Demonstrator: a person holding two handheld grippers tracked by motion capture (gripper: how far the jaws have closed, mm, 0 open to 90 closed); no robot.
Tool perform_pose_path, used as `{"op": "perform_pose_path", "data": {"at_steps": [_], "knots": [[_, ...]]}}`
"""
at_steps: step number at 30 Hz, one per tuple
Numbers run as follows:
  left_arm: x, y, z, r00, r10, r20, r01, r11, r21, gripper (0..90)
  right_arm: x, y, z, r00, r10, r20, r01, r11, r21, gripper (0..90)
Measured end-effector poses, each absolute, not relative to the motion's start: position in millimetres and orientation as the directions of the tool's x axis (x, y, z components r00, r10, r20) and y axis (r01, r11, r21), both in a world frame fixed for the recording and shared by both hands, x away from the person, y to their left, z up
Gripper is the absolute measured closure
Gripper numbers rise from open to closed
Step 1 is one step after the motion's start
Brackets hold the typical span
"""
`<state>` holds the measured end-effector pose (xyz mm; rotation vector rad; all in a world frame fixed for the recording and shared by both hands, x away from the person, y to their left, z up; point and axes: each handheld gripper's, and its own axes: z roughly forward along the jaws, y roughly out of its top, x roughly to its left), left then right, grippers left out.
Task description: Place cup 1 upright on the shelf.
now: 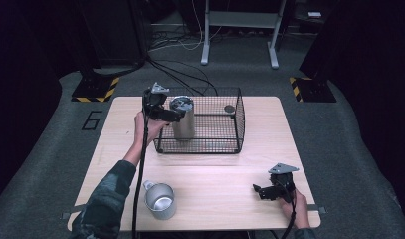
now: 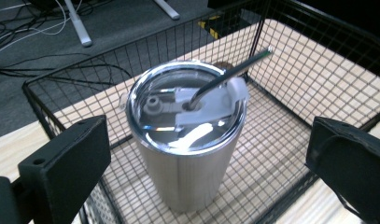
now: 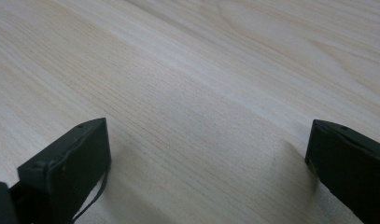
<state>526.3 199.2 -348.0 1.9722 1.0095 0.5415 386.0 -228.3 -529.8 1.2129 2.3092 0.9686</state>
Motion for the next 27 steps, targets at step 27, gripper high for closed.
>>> {"op": "perform_pose_path", "data": {"at_steps": [27], "knots": [[456.5, 230.8, -354.2, 0.596, 0.803, 0.021, 0.421, -0.335, 0.843, 0.0, 386.0, -228.1, -529.9, -0.567, 0.824, 0.004, 0.577, 0.394, 0.716, 0.0]]}}
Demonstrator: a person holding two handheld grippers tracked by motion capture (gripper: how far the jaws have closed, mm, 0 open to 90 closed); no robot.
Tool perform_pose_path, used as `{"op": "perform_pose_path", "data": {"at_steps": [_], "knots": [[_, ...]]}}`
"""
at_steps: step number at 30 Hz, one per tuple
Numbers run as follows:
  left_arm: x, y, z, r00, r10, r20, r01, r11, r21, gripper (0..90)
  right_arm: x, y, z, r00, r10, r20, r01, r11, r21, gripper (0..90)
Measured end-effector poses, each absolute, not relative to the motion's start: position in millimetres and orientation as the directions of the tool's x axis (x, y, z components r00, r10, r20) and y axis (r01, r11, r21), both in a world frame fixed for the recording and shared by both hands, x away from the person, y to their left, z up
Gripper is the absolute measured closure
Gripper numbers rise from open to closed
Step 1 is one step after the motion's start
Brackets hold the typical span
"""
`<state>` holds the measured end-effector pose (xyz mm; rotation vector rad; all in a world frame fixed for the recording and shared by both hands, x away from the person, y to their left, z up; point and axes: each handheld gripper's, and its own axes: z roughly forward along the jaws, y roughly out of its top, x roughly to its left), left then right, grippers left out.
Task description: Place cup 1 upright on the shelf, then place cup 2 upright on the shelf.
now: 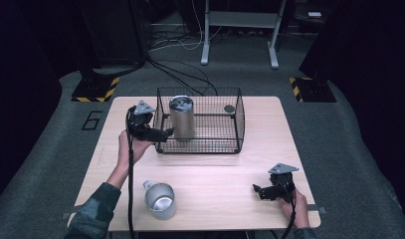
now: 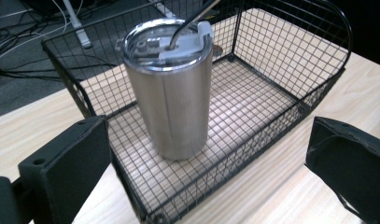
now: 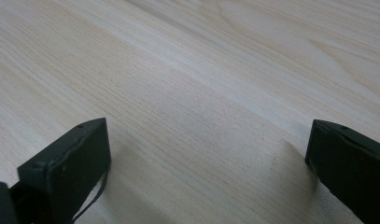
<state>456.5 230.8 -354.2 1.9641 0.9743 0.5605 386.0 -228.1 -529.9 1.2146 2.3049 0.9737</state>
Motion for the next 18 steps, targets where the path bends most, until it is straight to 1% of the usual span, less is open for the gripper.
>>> {"op": "perform_pose_path", "data": {"at_steps": [6, 14, 18], "knots": [[439.2, 235.8, -359.3, 0.596, 0.803, 0.03, 0.418, -0.341, 0.842, 0.0, 386.0, -228.1, -530.0, -0.567, 0.824, 0.003, 0.577, 0.394, 0.715, 0.0], [416.9, 239.9, -366.9, 0.604, 0.794, 0.068, 0.406, -0.379, 0.832, 0.0, 386.0, -228.2, -529.8, -0.567, 0.824, 0.004, 0.578, 0.395, 0.714, 0.0], [406.2, 240.8, -371.2, 0.609, 0.79, 0.064, 0.399, -0.376, 0.837, 0.0, 385.9, -228.2, -529.8, -0.567, 0.823, 0.003, 0.578, 0.396, 0.713, 0.0]]}}
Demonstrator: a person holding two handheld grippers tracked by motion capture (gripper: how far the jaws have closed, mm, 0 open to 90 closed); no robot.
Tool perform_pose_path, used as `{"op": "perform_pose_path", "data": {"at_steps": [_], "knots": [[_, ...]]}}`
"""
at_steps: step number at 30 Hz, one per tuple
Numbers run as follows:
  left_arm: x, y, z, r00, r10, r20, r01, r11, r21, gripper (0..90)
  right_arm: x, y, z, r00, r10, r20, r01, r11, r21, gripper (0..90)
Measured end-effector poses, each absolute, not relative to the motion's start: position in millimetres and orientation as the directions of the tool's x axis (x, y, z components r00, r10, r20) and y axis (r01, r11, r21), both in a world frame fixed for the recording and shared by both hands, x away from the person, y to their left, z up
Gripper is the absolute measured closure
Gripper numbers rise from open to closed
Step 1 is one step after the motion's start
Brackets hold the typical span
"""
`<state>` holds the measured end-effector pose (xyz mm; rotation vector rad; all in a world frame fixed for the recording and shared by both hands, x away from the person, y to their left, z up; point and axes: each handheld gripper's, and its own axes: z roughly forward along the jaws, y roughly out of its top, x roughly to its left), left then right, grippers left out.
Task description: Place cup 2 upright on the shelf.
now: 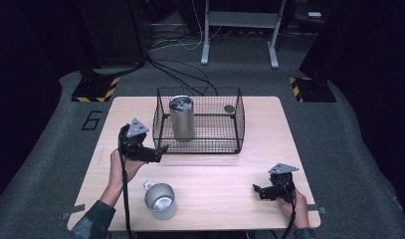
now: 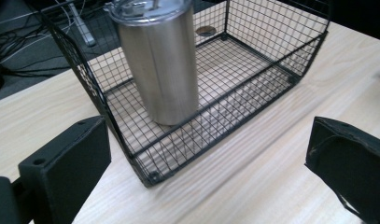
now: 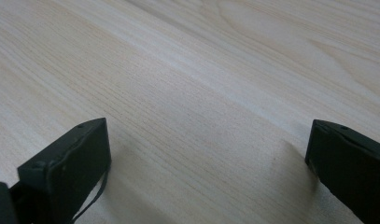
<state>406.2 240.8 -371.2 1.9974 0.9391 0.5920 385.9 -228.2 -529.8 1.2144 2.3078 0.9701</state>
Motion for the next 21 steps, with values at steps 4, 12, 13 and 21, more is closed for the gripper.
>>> {"op": "perform_pose_path", "data": {"at_steps": [4, 12, 13, 21], "knots": [[393.8, 240.1, -376.2, 0.619, 0.782, 0.074, 0.385, -0.384, 0.839, 0.0, 385.9, -228.2, -529.8, -0.567, 0.823, 0.003, 0.579, 0.396, 0.712, 0.0], [375.0, 239.8, -386.5, 0.642, 0.765, 0.054, 0.386, -0.383, 0.839, 0.0, 385.9, -228.2, -529.8, -0.567, 0.823, 0.003, 0.578, 0.396, 0.713, 0.0], [373.2, 239.5, -387.8, 0.642, 0.765, 0.048, 0.388, -0.378, 0.841, 0.0, 385.9, -228.2, -529.7, -0.568, 0.823, 0.002, 0.579, 0.397, 0.712, 0.0], [352.0, 237.5, -397.7, 0.669, 0.742, 0.038, 0.383, -0.388, 0.838, 0.0, 385.9, -228.2, -529.8, -0.568, 0.823, 0.002, 0.578, 0.397, 0.713, 0.0]]}}
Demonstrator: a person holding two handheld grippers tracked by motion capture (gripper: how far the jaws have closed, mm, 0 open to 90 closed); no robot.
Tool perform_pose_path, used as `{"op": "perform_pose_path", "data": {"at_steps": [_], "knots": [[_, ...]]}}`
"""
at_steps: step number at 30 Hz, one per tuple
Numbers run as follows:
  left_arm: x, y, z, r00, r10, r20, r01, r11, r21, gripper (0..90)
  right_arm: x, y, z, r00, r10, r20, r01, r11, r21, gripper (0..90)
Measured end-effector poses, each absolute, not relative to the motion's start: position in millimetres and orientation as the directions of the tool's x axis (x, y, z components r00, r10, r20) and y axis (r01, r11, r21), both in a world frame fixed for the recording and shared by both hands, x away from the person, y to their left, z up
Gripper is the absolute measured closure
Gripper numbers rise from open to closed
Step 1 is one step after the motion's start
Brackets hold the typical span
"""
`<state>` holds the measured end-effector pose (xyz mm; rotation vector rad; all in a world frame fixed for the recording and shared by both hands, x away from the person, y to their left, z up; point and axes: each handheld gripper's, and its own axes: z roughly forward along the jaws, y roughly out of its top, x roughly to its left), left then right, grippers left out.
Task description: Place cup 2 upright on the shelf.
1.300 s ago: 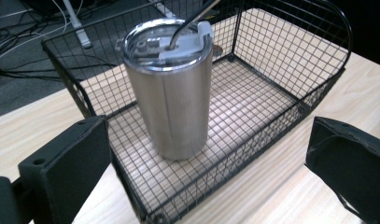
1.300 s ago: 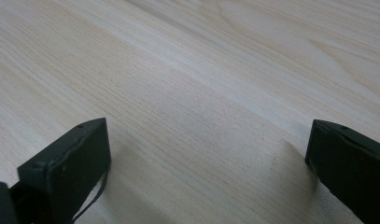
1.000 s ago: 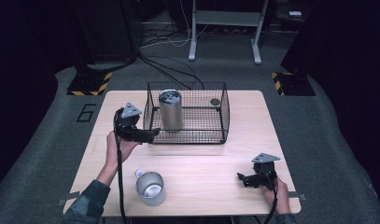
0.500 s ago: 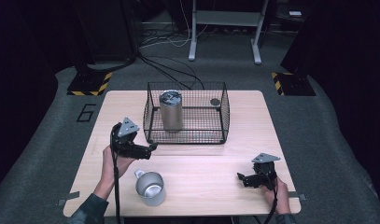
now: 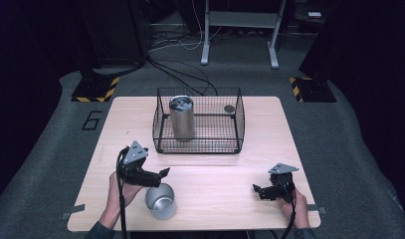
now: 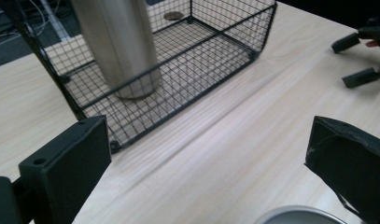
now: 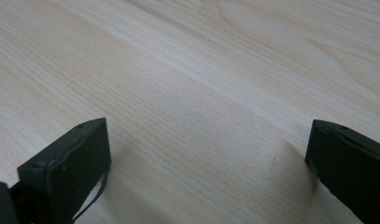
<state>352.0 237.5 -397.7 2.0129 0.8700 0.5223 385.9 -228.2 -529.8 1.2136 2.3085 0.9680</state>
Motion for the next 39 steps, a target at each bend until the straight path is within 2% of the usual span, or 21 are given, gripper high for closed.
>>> {"op": "perform_pose_path", "data": {"at_steps": [23, 39], "knots": [[305.2, 228.0, -424.4, 0.747, 0.665, 0.011, 0.362, -0.42, 0.832, 0.0, 385.9, -228.1, -529.8, -0.567, 0.823, 0.002, 0.579, 0.397, 0.713, 0.0], [300.8, 228.1, -439.9, 0.765, 0.644, -0.014, 0.373, -0.425, 0.825, 0.0, 385.9, -228.2, -529.8, -0.567, 0.823, 0.002, 0.578, 0.397, 0.713, 0.0]]}}
